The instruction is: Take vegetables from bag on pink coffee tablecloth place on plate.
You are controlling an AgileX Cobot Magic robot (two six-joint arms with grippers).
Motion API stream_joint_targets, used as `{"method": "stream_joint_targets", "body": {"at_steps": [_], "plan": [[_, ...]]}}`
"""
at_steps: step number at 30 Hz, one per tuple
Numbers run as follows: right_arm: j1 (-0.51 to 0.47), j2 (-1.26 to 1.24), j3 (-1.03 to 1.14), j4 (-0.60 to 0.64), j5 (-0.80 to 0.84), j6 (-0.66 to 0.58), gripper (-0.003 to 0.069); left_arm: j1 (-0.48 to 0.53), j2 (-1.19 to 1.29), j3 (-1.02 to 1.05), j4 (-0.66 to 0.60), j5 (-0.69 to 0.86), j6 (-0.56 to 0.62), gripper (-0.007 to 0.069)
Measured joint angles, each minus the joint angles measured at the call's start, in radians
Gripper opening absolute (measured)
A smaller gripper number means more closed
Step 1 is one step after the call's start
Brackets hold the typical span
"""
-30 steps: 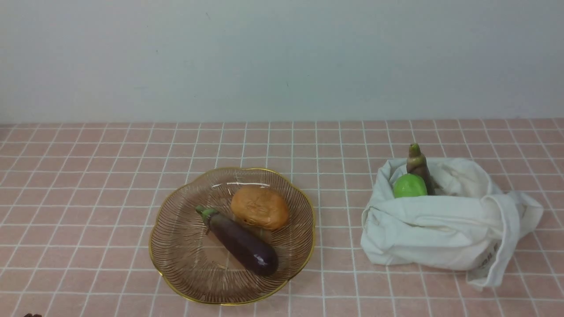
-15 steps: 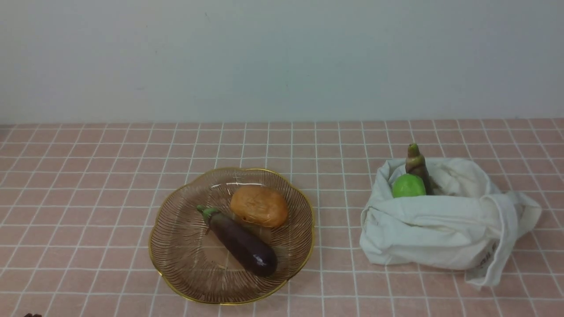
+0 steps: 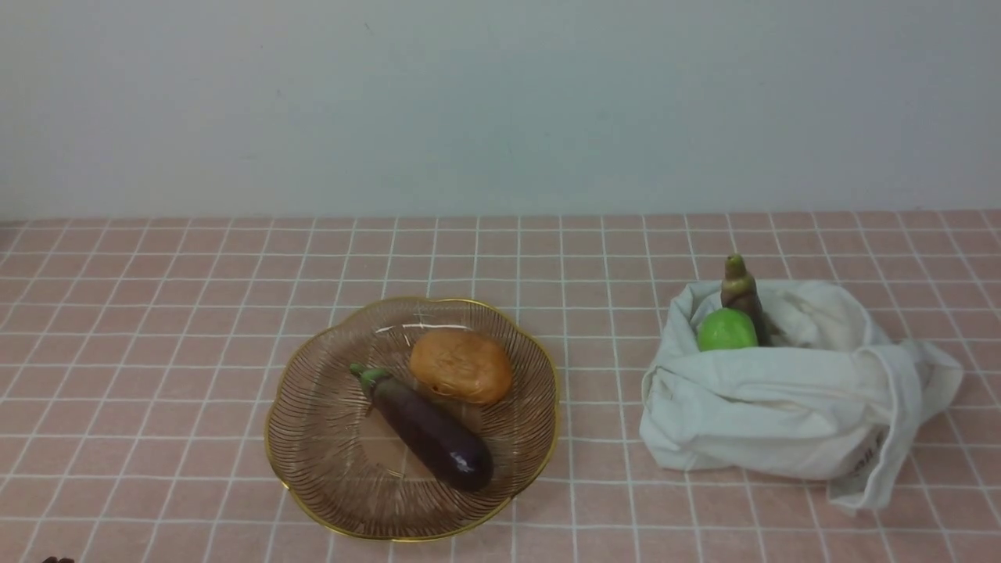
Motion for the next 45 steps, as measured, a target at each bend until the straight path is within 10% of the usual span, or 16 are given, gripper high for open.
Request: {"method": "stream_joint_targets", "body": {"at_steps": [18,32,45], "plan": [[-0.006,0.0,0.015,0.272,-0.005,-0.398,-0.0015,0.0,0.0,0.0,0.0,0.0,0.0,-0.0005],[-0.584,0.0,0.479,0.252,-0.105,-0.417,-0.0015,0.0,0.0,0.0,0.0,0.0,0.0,-0.0005],[-0.619,0.003,0.539,0.252,-0.117,-0.416,-0.0015,0.0,0.0,0.0,0.0,0.0,0.0,-0.0005]]}}
